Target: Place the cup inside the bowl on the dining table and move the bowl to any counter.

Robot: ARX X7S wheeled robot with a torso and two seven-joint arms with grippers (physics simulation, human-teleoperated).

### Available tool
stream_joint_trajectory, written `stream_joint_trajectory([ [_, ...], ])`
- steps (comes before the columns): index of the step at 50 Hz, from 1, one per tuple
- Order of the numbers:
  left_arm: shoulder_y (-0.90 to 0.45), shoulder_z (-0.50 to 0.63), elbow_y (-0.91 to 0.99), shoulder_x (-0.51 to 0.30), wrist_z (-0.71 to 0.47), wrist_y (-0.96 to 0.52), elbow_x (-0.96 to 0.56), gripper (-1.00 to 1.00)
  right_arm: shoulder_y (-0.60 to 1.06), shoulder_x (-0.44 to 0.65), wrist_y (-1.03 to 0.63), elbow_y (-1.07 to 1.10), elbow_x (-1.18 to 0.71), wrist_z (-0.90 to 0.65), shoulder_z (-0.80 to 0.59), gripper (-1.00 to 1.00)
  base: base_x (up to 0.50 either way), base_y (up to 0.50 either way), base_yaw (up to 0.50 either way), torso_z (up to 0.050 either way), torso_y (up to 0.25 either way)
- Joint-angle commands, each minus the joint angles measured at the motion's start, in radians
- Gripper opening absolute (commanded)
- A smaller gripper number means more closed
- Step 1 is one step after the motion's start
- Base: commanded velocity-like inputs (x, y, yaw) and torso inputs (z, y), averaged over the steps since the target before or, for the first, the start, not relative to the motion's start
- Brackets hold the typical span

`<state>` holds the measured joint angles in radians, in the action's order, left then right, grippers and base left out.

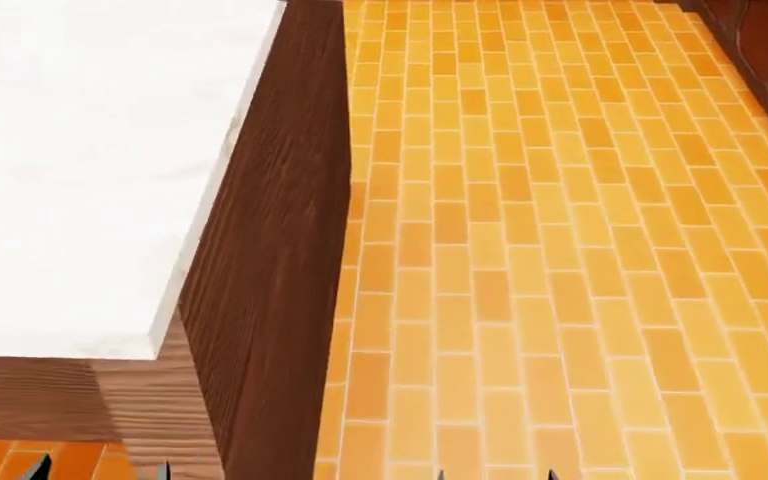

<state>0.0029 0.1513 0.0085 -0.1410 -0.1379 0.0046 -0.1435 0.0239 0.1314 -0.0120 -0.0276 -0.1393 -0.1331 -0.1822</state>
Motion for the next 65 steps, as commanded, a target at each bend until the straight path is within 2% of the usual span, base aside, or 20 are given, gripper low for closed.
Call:
stream_joint_trajectory([
  [1,-0.003,0.01,-0.001,-0.007,-0.009,0.0,-0.006,1.0,0.001,0.007,0.002,0.001,-0.007,-0.01,-0.008,1.0,-0.14,0.5,0.0,0.0,0.0],
  [65,-0.005,0.049,-0.002,-0.04,-0.042,0.009,-0.039,1.0,0.007,0.039,0.016,-0.003,-0.048,-0.044,-0.049,1.0,-0.12,0.5,0.0,0.0,0.0],
])
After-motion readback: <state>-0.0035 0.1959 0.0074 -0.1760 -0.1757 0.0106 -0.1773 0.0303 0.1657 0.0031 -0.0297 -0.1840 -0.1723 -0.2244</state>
